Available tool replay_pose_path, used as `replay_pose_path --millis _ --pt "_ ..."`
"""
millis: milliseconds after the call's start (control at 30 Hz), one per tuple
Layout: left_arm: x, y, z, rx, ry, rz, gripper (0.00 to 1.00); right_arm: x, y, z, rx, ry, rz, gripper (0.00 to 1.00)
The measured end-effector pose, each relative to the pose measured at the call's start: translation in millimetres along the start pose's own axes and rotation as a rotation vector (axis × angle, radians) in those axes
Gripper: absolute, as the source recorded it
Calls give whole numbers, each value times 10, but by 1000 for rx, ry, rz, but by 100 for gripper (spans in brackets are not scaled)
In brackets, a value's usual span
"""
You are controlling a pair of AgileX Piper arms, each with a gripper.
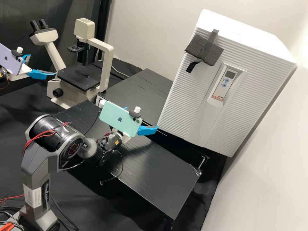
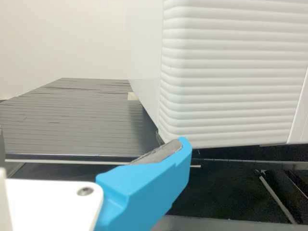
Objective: Open the incubator door.
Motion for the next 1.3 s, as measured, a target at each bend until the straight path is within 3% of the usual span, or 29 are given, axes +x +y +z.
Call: replay_pose_path --millis 333,767,900,1300 --pt "0 0 0 0 0 0 100 -10 37 -8 -2 3 11 100" --pt "0 0 0 0 0 0 100 37 842 -284 28 74 270 100" --pt "0 0 0 0 0 0 100 138 1042 -358 51 53 307 100" --pt "0 0 0 0 0 0 100 302 1433 -507 50 12 380 100"
